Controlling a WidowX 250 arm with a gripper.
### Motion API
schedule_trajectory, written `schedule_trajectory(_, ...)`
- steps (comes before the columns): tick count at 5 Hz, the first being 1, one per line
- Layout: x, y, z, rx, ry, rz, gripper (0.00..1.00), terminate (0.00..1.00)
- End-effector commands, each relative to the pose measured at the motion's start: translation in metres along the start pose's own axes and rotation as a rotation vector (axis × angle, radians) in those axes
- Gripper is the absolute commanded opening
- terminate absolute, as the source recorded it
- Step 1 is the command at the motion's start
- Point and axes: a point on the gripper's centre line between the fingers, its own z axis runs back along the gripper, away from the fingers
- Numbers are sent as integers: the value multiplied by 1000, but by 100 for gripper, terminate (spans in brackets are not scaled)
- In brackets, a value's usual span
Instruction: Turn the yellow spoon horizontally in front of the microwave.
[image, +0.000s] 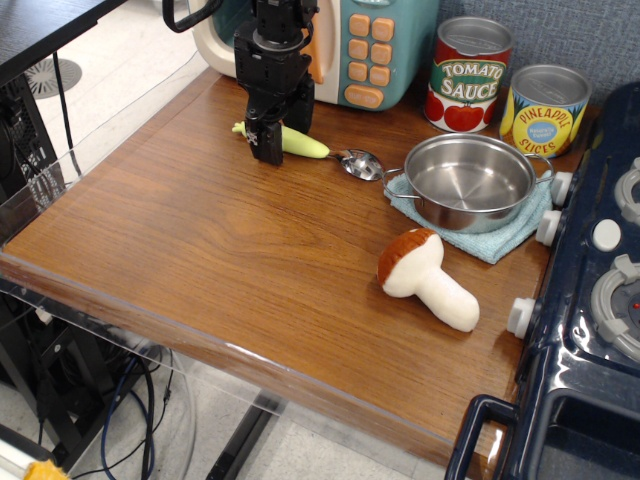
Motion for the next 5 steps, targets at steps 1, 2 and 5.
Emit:
schedule_trajectory(1,13,-12,80,-172,-4,-21,100,0)
schedule_trajectory(2,14,-4,91,-179,22,-94,100,0)
schedule_trajectory(5,14,-4,91,-179,22,-94,100,100)
